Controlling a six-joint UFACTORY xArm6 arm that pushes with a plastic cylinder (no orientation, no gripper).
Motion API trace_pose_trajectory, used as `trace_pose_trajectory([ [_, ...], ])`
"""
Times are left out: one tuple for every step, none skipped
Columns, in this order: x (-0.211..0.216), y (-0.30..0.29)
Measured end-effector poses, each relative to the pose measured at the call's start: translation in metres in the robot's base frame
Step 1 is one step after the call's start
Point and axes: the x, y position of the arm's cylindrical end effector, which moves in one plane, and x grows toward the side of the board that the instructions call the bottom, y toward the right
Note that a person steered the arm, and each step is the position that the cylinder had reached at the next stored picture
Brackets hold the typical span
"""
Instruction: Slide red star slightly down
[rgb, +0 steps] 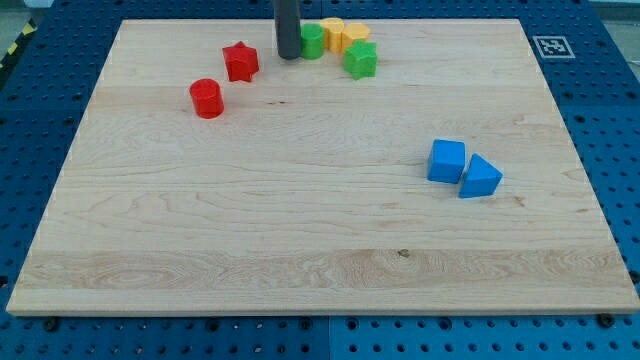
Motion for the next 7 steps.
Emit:
trace_pose_trajectory([
  [-0.003,0.01],
  [-0.013,0.005],
  [-0.017,-0.015],
  [-0.018,-0.019],
  [-0.018,-0.019],
  [-0.018,-0.015],
  [-0.018,-0.015],
])
